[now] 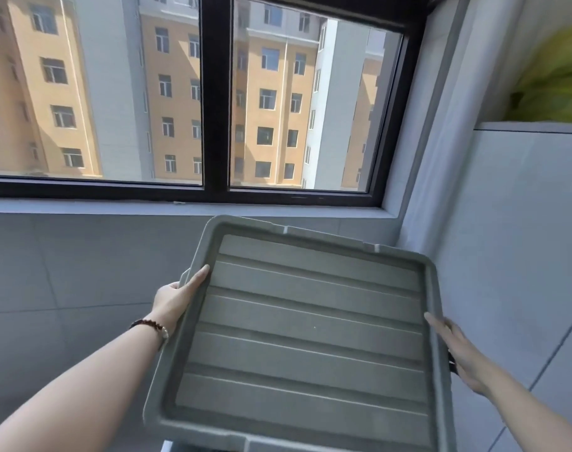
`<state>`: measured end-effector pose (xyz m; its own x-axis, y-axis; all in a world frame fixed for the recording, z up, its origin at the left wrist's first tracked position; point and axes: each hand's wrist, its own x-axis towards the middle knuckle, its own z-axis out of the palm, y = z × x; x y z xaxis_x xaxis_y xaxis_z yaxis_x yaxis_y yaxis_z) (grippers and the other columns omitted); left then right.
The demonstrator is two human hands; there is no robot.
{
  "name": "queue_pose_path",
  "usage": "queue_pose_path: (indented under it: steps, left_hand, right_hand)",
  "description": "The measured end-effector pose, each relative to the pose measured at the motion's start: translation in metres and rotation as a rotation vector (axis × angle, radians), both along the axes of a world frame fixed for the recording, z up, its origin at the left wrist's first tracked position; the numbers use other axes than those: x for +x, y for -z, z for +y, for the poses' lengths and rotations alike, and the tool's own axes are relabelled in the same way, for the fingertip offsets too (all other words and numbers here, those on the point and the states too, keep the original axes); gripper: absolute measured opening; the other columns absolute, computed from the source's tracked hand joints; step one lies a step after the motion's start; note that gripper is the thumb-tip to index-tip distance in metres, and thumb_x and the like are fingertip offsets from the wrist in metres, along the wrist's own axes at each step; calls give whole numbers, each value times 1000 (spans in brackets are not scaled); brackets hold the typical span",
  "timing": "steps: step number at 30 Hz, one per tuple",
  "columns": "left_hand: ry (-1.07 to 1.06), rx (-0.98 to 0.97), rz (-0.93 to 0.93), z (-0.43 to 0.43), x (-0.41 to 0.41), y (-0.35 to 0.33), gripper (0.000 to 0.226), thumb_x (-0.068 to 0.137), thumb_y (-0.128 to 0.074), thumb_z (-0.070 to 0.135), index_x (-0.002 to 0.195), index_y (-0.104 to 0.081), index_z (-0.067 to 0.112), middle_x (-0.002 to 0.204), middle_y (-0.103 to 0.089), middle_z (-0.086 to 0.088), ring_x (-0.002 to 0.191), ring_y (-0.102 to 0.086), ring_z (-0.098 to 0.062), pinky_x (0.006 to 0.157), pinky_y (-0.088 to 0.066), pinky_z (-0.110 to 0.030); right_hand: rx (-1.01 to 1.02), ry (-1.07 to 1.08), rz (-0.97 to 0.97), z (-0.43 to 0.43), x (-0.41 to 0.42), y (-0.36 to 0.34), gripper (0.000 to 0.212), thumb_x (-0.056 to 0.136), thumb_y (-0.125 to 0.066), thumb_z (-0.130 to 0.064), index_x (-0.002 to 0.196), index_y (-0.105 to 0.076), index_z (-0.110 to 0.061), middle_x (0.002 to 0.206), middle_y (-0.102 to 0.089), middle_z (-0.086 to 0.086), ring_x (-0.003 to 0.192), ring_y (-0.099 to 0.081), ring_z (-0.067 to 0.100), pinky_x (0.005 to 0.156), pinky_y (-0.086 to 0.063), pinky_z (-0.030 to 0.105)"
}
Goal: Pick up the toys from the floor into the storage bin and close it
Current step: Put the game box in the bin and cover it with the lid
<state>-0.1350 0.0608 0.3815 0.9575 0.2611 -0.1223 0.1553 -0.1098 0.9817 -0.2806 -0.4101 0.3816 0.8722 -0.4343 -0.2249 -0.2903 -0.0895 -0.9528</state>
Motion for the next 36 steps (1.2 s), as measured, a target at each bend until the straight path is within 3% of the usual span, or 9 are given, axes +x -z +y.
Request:
queue_pose_path:
  steps: [3,6,11,14,17,22,27,33,36]
  left_hand:
    - [-59,55,78,-1,16,27,66,62,-68,72,79,-66,8,80,-65,-4,79,-61,-24,78,-46,-33]
    - [-95,149,129,3,29,62,62,72,-67,63,95,-57,7,96,-59,-6,89,-55,-25,80,-41,-31]
    - [-24,316,162,12,33,139,62,82,-68,42,129,-54,5,130,-57,-14,119,-53,-30,104,-39,-38]
    - [0,352,205,6,29,176,54,88,-64,25,134,-49,-1,139,-49,-17,130,-45,-30,109,-33,-36]
    - [92,509,199,-4,32,197,47,90,-60,15,135,-49,2,145,-41,-19,137,-35,-28,111,-27,-33]
    - [211,660,193,-9,41,200,53,90,-59,32,139,-45,18,148,-39,-9,135,-38,-27,109,-30,-33]
    - [368,1002,340,-52,21,203,77,83,-36,73,148,-19,35,160,-2,-1,144,0,-39,117,-5,-46]
    - [576,1077,106,-150,-6,210,74,91,-23,67,151,-7,28,160,3,-1,146,10,-26,116,8,-48]
    - [714,1060,-7,-211,-22,212,84,82,-8,74,151,-10,26,160,3,2,146,13,-22,116,12,-44]
  right_hand:
    - [-76,144,24,4,16,32,101,55,-77,-64,126,-49,3,117,-57,8,106,-51,26,92,-36,37]
    - [-61,89,73,15,29,56,70,79,-72,-38,128,-47,5,133,-52,18,117,-50,30,105,-32,38]
    - [-70,24,137,14,54,117,57,82,-70,-29,130,-48,-7,118,-58,10,100,-54,24,97,-42,38]
    - [-63,-12,164,17,68,145,53,82,-70,-29,129,-51,-13,111,-59,6,105,-58,25,98,-45,41]
    - [-116,-37,198,23,80,175,56,84,-68,-30,134,-47,-15,124,-58,8,114,-56,27,100,-44,42]
    - [-272,-23,230,22,88,202,61,90,-59,-32,144,-35,-18,146,-41,7,133,-39,28,109,-35,45]
    - [-332,-4,254,6,78,209,59,90,-59,-32,143,-38,-17,145,-42,8,132,-40,29,108,-35,43]
    - [-143,64,300,3,69,220,72,85,-62,-45,144,-34,-13,147,-39,9,133,-39,29,108,-34,42]
    - [65,63,491,-11,68,232,96,67,-72,-63,142,-37,-14,142,-46,11,127,-47,30,106,-39,48]
